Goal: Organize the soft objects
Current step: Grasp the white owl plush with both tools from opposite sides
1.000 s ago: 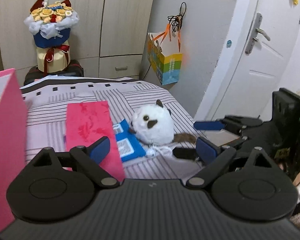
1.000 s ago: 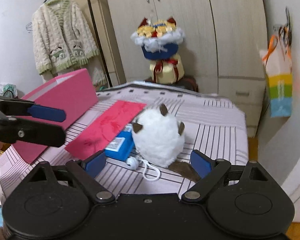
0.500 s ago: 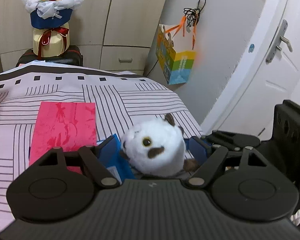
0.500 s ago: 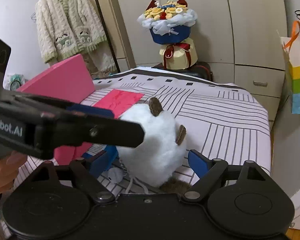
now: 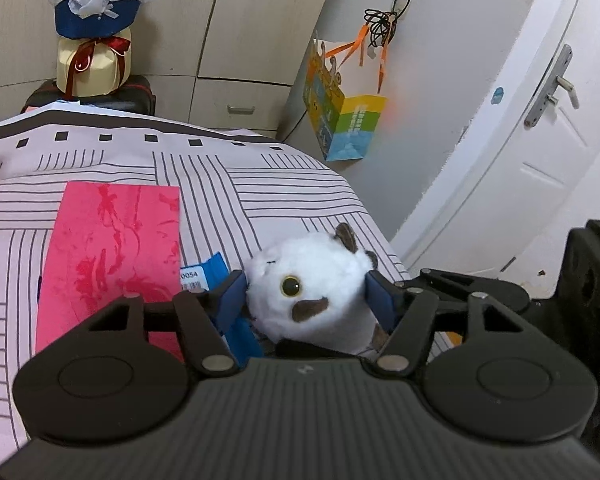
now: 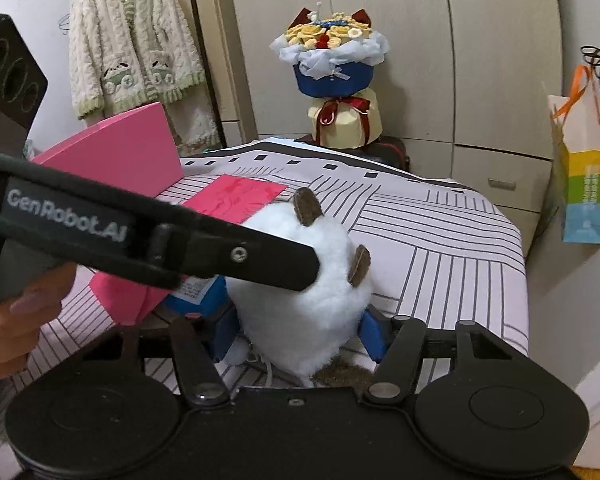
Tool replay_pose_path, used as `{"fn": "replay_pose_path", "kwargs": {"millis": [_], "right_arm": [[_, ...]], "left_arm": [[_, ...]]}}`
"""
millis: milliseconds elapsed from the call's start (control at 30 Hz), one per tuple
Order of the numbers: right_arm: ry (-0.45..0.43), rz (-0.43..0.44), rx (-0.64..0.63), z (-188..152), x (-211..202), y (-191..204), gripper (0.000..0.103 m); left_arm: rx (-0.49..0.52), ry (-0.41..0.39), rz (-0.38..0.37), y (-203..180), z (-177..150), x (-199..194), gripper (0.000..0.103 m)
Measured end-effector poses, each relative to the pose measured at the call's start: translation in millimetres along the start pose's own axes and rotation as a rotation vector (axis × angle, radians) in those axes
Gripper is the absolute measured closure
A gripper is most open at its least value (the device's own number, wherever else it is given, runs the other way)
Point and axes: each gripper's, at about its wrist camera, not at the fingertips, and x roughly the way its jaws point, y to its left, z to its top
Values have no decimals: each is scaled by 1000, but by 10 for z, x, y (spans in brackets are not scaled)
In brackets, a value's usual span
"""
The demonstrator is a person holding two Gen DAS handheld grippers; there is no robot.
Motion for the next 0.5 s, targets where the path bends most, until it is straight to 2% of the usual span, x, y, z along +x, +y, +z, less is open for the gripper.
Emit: {"fn": "replay_pose_path", "kwargs": {"millis": [167, 300, 500], "right_arm": [[-16, -45, 20, 1, -187, 174, 36], [-33, -48, 26, -39, -348, 354, 34], [-71, -83, 49, -189, -561, 649, 34]], "left_arm": [[-14, -23, -23, -59, -49, -144, 38], [-18, -44, -27, -108, -111, -313, 38], [10, -57, -24, -178, -284, -608, 38]]}}
